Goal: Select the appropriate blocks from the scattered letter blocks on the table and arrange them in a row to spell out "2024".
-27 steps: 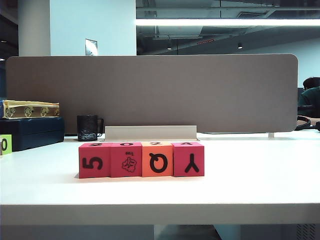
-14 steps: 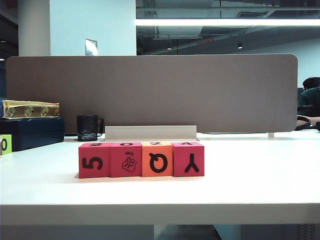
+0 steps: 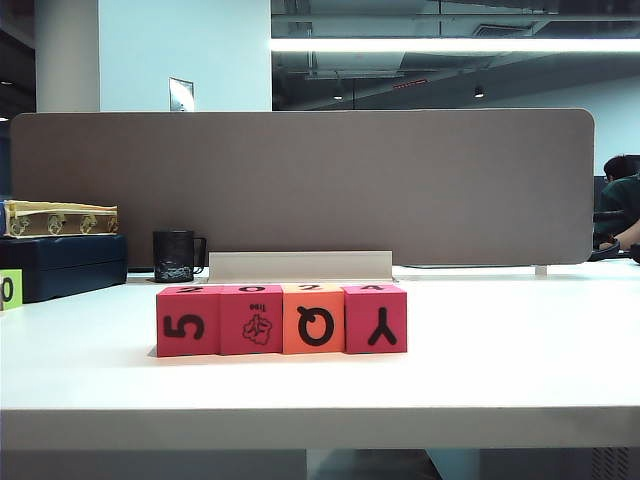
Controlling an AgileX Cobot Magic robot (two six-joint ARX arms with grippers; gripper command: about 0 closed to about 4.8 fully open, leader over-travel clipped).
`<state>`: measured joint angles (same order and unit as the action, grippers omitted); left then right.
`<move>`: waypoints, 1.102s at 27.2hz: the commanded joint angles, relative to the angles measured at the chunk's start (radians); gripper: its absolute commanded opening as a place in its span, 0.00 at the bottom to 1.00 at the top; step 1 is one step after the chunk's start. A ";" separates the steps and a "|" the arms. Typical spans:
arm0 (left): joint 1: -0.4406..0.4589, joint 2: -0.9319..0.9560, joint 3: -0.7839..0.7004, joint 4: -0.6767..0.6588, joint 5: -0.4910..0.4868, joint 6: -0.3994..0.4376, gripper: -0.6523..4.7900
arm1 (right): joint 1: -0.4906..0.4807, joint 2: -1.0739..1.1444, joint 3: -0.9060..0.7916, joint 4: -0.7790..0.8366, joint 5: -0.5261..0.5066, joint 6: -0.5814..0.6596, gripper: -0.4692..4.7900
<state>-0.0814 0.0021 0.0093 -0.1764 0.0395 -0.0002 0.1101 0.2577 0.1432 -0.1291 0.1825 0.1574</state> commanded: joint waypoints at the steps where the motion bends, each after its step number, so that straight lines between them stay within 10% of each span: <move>1: -0.002 0.000 -0.003 -0.005 0.006 0.000 0.11 | -0.021 -0.055 -0.042 0.049 -0.036 -0.035 0.09; 30: -0.002 0.000 -0.003 -0.005 0.006 0.000 0.11 | -0.104 -0.260 -0.142 -0.054 -0.176 -0.094 0.09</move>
<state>-0.0818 0.0021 0.0093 -0.1768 0.0414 -0.0002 0.0074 0.0071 0.0071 -0.1921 0.0082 0.0353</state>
